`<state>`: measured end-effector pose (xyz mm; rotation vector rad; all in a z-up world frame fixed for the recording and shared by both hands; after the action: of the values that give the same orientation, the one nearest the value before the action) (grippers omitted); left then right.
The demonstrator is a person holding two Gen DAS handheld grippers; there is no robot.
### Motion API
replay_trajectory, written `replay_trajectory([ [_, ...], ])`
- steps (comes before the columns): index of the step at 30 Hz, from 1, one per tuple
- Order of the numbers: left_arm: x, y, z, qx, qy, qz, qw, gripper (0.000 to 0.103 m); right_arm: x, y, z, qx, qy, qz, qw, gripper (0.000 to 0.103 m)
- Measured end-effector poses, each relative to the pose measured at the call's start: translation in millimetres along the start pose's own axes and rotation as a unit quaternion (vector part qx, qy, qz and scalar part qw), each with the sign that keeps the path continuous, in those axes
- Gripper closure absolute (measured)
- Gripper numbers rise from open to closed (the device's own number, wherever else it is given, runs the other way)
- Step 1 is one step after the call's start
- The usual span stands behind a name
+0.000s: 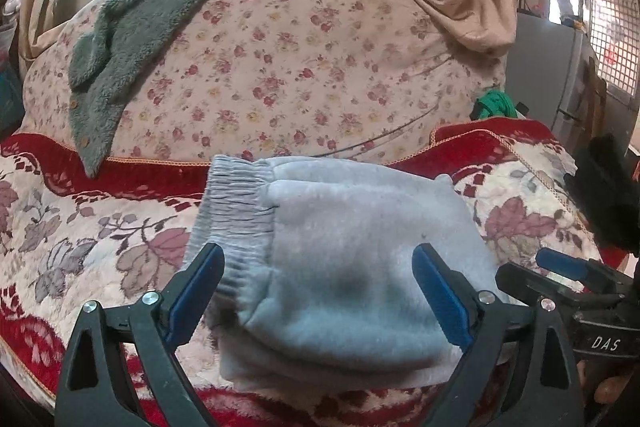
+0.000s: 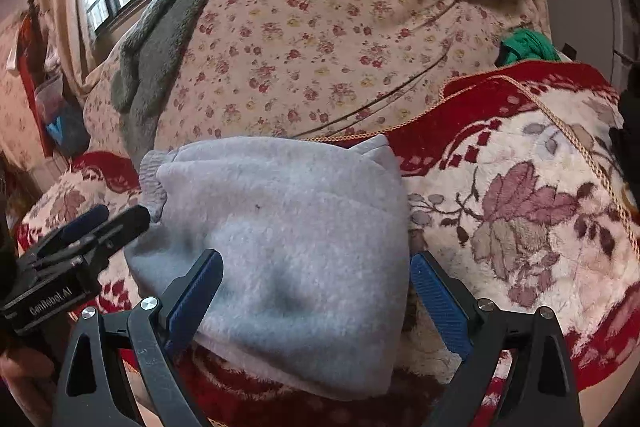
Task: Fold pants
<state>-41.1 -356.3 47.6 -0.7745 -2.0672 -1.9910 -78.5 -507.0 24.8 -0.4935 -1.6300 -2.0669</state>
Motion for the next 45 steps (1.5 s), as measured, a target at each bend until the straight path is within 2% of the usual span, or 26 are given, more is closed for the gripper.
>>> replay_trajectory([
  [9, -7.0, 0.3, -3.5, -0.015, 0.014, 0.003, 0.9998, 0.008, -8.5, -1.4, 2.0, -0.016, 0.009, 0.004, 1.0, 0.005],
  [45, -8.5, 7.1, -4.7, -0.027, 0.012, -0.008, 0.9995, 0.008, -14.2, 0.4, -2.3, -0.014, 0.006, 0.012, 1.0, 0.005],
])
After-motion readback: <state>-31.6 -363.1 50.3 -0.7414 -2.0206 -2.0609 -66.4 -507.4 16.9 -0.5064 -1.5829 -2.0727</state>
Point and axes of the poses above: each gripper's, at about its wrist camera, not at the fingertips, and x roughly against the way its jaws point, z to its left, y to its top, the point moved 10 cm from there along -x, roughly the way its jaws point, and after that the axes turned 6 degrees about -z, right-handed, at the moved point
